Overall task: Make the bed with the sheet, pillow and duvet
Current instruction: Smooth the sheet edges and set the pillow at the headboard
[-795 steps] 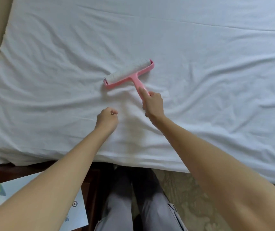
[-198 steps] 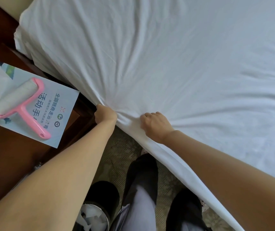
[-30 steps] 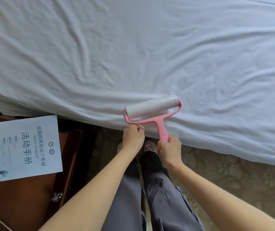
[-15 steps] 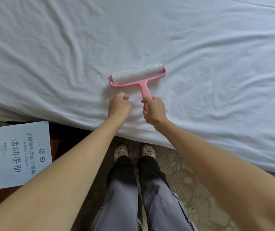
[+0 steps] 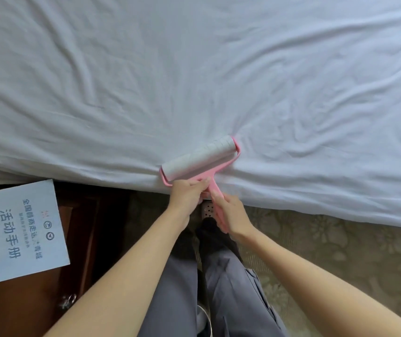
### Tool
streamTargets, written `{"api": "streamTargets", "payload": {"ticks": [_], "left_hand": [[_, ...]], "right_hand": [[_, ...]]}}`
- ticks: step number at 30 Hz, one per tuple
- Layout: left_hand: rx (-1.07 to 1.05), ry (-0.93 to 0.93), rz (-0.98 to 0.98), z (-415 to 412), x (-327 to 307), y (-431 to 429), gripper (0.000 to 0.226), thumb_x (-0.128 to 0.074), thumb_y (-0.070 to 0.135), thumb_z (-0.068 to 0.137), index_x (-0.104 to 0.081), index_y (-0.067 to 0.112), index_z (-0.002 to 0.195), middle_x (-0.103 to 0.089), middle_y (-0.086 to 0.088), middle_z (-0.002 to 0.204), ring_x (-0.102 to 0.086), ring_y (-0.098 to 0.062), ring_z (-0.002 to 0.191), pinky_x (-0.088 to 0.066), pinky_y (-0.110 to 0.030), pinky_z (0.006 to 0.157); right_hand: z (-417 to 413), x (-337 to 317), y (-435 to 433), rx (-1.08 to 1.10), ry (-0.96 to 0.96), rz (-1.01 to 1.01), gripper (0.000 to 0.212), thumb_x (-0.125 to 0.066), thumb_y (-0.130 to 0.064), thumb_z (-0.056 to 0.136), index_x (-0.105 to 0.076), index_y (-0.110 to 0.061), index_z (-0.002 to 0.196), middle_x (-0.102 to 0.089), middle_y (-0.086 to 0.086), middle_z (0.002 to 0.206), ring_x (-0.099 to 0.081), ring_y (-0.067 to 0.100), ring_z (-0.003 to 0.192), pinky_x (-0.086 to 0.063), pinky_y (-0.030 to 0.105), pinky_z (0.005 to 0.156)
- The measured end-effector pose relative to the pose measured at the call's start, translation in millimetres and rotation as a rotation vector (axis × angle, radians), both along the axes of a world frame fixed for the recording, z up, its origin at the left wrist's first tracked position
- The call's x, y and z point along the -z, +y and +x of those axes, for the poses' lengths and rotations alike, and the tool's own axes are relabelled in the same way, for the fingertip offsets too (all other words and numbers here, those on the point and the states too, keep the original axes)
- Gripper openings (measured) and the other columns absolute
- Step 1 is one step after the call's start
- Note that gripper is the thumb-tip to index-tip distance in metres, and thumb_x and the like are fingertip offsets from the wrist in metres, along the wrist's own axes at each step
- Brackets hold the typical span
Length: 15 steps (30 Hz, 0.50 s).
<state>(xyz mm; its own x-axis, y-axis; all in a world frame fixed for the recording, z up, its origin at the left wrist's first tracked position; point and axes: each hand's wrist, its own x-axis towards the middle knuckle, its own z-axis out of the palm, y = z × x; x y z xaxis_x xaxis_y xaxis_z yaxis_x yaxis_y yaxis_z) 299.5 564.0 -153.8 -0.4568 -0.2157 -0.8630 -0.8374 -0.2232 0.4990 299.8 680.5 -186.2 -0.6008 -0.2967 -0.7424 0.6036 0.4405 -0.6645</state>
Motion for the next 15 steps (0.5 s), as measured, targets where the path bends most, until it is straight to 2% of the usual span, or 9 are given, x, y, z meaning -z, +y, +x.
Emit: {"api": "streamTargets", "payload": {"ticks": [4, 6, 8, 10, 13, 15], "left_hand": [[0.07, -0.054, 0.065, 17, -1, 10, 0.017, -0.057, 0.02, 0.092, -0.068, 0.011, 0.083, -0.067, 0.0, 0.082, -0.062, -0.012, 0.081, -0.048, -0.02, 0.075], [0.119, -0.067, 0.077, 21, -3, 14, 0.018, -0.056, 0.019, 0.093, -0.067, 0.013, 0.08, -0.066, 0.002, 0.078, -0.062, -0.006, 0.073, -0.047, -0.016, 0.069], [0.133, -0.066, 0.068, 21, -7, 17, 0.018, -0.056, 0.018, 0.093, -0.068, 0.012, 0.081, -0.067, 0.002, 0.075, -0.064, -0.001, 0.064, -0.048, -0.012, 0.06], [0.105, -0.043, 0.049, 18, -13, 19, 0.019, -0.057, 0.017, 0.092, -0.07, 0.005, 0.086, -0.069, -0.004, 0.078, -0.066, -0.004, 0.063, -0.05, -0.01, 0.055], [0.064, -0.014, 0.017, 14, -19, 20, 0.022, -0.057, 0.019, 0.09, -0.07, 0.002, 0.089, -0.071, -0.012, 0.087, -0.068, -0.02, 0.082, -0.054, -0.024, 0.075], [0.06, 0.017, -0.003, 10, -24, 18, 0.024, -0.057, 0.021, 0.09, -0.071, 0.001, 0.087, -0.071, -0.013, 0.088, -0.067, -0.024, 0.086, -0.052, -0.028, 0.081]], "right_hand": [[22, -4, 17, 0.01, 0.018, 0.085, 0.09, -0.037, -0.074, 0.076, -0.055, 0.014, 0.086, -0.035, -0.008, 0.04, -0.031, 0.008, 0.039, -0.026, 0.02, 0.042], [31, -10, 23, 0.069, 0.019, 0.095, 0.08, -0.041, -0.071, 0.074, -0.054, 0.007, 0.074, -0.036, -0.008, 0.042, -0.033, 0.009, 0.042, -0.027, 0.025, 0.047], [37, -16, 27, 0.121, 0.042, 0.11, 0.06, -0.046, -0.066, 0.075, -0.046, -0.008, 0.06, -0.037, -0.008, 0.043, -0.033, 0.011, 0.044, -0.026, 0.028, 0.05], [37, -22, 27, 0.142, 0.102, 0.132, 0.05, -0.046, -0.062, 0.074, -0.036, -0.017, 0.053, -0.035, -0.008, 0.044, -0.032, 0.013, 0.047, -0.027, 0.03, 0.052], [32, -27, 25, 0.088, 0.223, 0.169, 0.046, -0.04, -0.059, 0.074, -0.031, -0.02, 0.05, -0.034, -0.007, 0.046, -0.032, 0.018, 0.051, -0.029, 0.037, 0.056], [29, -30, 21, 0.066, 0.281, 0.172, 0.044, -0.038, -0.058, 0.075, -0.033, -0.022, 0.05, -0.035, -0.006, 0.046, -0.033, 0.019, 0.051, -0.031, 0.04, 0.056]]}}
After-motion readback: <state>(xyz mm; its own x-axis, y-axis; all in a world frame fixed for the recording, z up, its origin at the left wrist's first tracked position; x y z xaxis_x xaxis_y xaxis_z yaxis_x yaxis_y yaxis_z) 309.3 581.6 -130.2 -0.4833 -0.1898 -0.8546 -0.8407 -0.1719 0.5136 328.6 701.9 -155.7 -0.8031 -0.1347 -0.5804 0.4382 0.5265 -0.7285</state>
